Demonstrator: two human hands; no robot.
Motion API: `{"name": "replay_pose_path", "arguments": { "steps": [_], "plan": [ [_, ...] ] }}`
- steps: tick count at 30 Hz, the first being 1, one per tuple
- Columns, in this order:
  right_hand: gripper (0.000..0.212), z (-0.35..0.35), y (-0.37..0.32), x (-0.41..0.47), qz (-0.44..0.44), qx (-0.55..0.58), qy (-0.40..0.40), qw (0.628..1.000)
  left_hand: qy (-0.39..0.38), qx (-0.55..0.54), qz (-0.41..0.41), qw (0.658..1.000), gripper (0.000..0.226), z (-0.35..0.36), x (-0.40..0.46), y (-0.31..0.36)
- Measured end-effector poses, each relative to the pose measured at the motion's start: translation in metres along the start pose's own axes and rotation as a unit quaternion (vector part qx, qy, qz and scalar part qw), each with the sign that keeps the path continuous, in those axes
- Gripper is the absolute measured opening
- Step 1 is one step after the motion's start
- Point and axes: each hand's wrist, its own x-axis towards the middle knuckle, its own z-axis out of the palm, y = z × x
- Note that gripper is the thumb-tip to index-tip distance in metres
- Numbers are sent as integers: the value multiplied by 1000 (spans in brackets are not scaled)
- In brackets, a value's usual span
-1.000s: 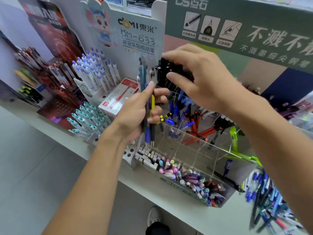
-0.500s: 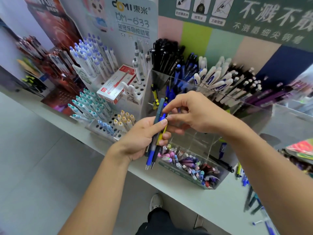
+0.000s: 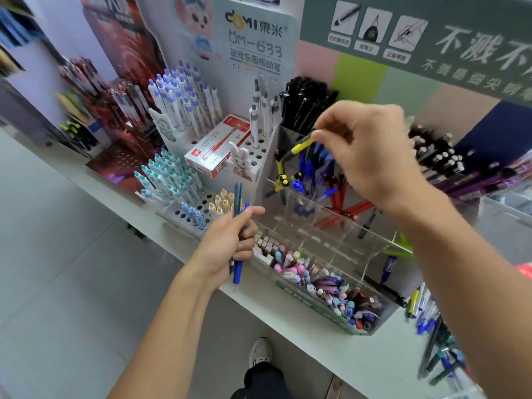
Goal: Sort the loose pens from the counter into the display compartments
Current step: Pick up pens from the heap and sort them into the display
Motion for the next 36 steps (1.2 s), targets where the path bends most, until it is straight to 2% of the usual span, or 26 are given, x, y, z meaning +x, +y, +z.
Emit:
{"name": "replay_pose_path", "arguments": {
  "steps": [1, 4, 6, 9, 10, 12, 14, 16, 18, 21, 23, 25, 27, 29, 31, 34, 36],
  "plan": [
    [9, 13, -1, 5, -15, -34, -21, 999, -30, -48, -11, 998, 35, 2, -2, 3],
    [12, 59, 0, 16, -9, -129, -155, 980, -108, -125, -20, 986, 51, 10, -6, 7],
    [13, 79, 1, 20, 11, -164, -200, 966, -122, -125, -19, 984, 47, 14, -5, 7],
    [11, 82, 4, 19, 24, -184, -209, 960, -126, -84, -5, 988, 30, 21, -2, 5],
    [9, 74, 4, 16, 28, -167, -196, 966, -124, -52, 9, 991, 25, 23, 0, 4],
    [22, 49, 3, 3, 62, -90, -164, 980, -127, 34, 41, 990, 18, 27, 2, 0],
    [30, 13, 1, -19, 120, -15, -179, 976, -143, 97, 74, 982, 11, 36, 2, -2],
    [23, -15, 7, -45, 178, 40, -220, 958, -158, 124, 96, 975, 10, 53, -1, -4],
    [13, -33, 21, -70, 235, 104, -213, 943, -184, 143, 102, 967, 11, 74, -4, -8],
    [6, -62, 42, -106, 290, 235, -139, 917, -208, 171, 90, 959, 18, 107, -5, -19],
    [6, -91, 55, -134, 289, 250, -55, 922, -176, 183, 68, 965, 29, 123, 1, -29],
    [7, -113, 61, -159, 266, 173, 11, 948, -148, 159, 15, 976, 35, 133, 6, -38],
    [6, -116, 64, -179, 240, 55, 14, 969, -163, 140, -25, 976, 37, 141, 6, -45],
    [6, -97, 67, -191, 187, -52, -40, 980, -176, 152, -34, 972, 38, 148, 1, -51],
    [6, -71, 76, -199, 148, -105, -92, 979, -171, 199, -18, 965, 35, 148, -2, -55],
    [13, -41, 85, -206, 149, -186, -170, 956, -163, 275, 42, 946, 23, 138, -5, -57],
    [11, -28, 81, -209, 158, -222, -221, 937, -139, 247, 74, 956, 21, 130, -7, -54]
  ]
}}
